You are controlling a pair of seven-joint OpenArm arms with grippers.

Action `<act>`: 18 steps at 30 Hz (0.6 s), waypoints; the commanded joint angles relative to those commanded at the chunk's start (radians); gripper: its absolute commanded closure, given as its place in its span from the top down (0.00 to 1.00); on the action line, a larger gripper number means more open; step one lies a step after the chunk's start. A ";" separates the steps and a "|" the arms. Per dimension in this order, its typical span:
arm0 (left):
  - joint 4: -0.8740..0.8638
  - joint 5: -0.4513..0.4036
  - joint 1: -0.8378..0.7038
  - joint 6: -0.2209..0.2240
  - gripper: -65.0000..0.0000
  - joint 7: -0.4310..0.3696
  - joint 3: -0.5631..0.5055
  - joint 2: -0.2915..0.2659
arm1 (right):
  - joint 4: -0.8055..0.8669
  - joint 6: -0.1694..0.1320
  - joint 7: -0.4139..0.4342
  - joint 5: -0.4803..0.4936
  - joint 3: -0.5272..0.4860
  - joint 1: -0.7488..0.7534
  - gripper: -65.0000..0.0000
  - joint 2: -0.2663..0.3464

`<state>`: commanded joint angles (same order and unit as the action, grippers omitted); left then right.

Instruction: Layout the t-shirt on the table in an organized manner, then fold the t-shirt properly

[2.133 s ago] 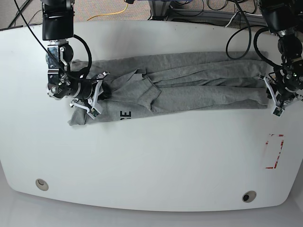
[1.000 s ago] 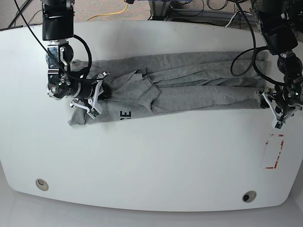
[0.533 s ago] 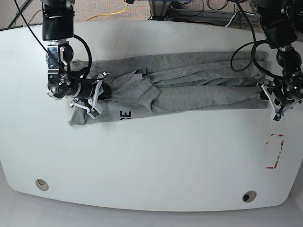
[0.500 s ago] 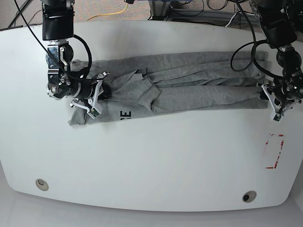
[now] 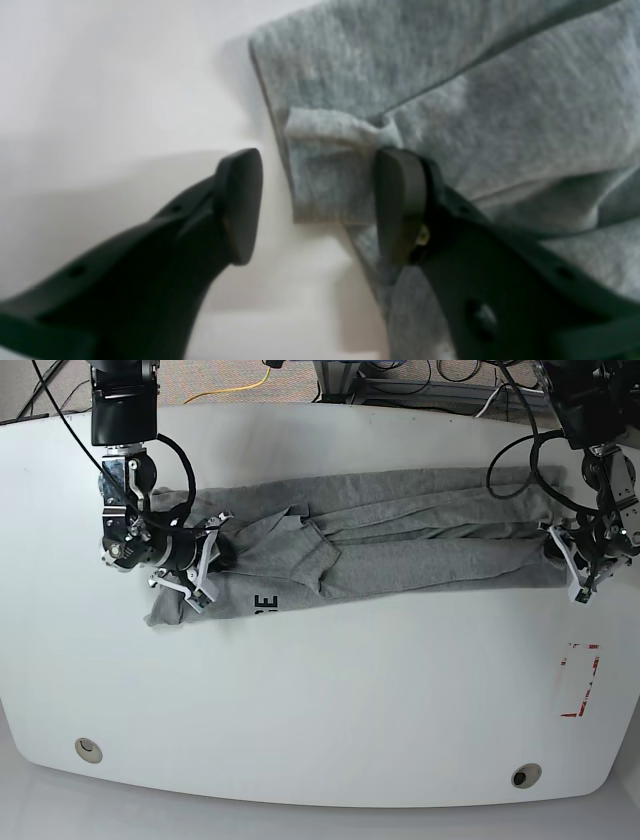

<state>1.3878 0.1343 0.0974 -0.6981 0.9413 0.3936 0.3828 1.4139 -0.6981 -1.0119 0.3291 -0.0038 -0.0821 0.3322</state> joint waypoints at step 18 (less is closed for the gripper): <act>0.002 0.000 0.003 0.000 0.19 0.000 -0.012 0.002 | 0.000 0.000 0.000 -0.003 0.000 -0.018 0.15 -0.002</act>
<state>1.3894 0.1343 0.1005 -0.6981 0.9413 0.3813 0.3844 1.4139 -0.6981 -1.0119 0.3261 -0.0038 -0.1005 0.3307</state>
